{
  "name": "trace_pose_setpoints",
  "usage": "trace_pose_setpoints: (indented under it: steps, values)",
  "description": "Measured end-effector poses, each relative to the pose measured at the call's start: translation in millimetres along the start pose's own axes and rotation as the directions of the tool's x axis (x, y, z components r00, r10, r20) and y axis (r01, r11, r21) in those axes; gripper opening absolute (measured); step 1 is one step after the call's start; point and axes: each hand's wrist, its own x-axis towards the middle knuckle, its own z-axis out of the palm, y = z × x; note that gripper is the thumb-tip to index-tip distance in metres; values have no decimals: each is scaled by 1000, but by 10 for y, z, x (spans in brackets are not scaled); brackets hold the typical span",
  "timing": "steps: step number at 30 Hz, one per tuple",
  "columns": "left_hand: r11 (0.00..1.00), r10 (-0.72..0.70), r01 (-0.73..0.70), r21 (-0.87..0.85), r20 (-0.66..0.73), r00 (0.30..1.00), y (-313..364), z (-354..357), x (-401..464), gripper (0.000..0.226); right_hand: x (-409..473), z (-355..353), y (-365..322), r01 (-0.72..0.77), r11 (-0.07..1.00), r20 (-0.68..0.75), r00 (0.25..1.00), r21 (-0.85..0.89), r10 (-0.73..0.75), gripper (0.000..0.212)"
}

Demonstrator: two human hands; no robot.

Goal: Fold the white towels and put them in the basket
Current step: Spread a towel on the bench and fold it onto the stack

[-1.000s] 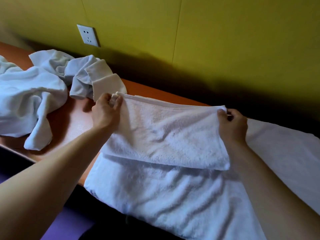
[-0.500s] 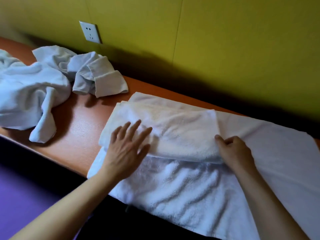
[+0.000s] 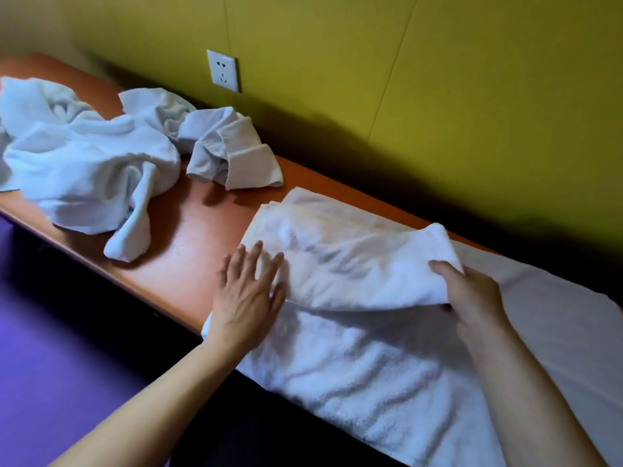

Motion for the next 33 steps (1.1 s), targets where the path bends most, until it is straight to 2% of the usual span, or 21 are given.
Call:
trace_pose_setpoints:
  steps: [2, 5, 8, 11, 13, 15, 18, 20, 21, 23, 25, 27, 28, 30, 32, 33]
  values:
    - [991, -104, 100, -89, -40, 994, -144, -43, -56, 55, -99, 177, -222, 144, 986, -24, 989, -78, -146, 12]
    - [930, -188, 174, -323, -12, 982, -260, -62, -102, 60, -270, 583, -504, 326, 926, 30, 945, -191, -327, 18]
    - [896, -189, 164, -412, -21, 982, -309, -72, -98, 55, -512, 1082, -674, 465, 836, 84, 883, -291, -461, 29]
    - [832, -232, 204, -517, 9, 973, -399, -115, -67, 47, -837, 1551, -723, 583, 733, 210, 812, -351, -545, 31]
    - [781, -242, 210, -589, 25, 970, -468, -149, -49, 39, -967, 1823, -659, 637, 658, 308, 771, -402, -558, 30]
    - [695, -274, 243, -677, 63, 960, -536, -203, -22, 34, -1065, 2041, -554, 660, 591, 418, 751, -463, -511, 32]
    - [583, -285, 292, -758, 146, 947, -626, -261, 8, 48, -1158, 2248, -363, 625, 621, 595, 746, -473, -298, 50]
    - [450, -290, 305, -839, 186, 939, -634, -251, 26, 58, -1167, 2287, -307, 592, 642, 605, 759, -488, -240, 57]
    - [428, -289, 304, -851, 190, 938, -624, -259, 31, 63, -1156, 2283, -314, 586, 646, 594, 766, -489, -245, 56]
    - [492, -269, 286, -822, 169, 948, -548, -360, 24, 70, -1118, 2199, -366, 597, 694, 579, 753, -402, -312, 47]
    - [585, -238, 256, -770, 139, 961, -482, -409, 41, 67, -1051, 2016, -392, 651, 698, 508, 727, -298, -462, 37]
    - [704, -216, 240, -669, 121, 969, -410, -415, 57, 55, -922, 1802, -336, 688, 632, 316, 725, -357, -611, 30]
    - [763, -216, 247, -598, 124, 968, -376, -409, 66, 51, -856, 1692, -289, 648, 634, 217, 751, -422, -623, 30]
    - [796, -275, 304, -524, 134, 952, -321, -410, 104, 46, -732, 1537, -192, 477, 718, 119, 864, -508, -490, 39]
    - [754, -355, 378, -538, 152, 923, -315, -398, 159, 43, -649, 1476, -134, 315, 821, 174, 949, -475, -264, 50]
    - [735, -378, 409, -541, 173, 909, -306, -411, 190, 40, -611, 1480, -113, 259, 872, 222, 958, -414, -179, 53]
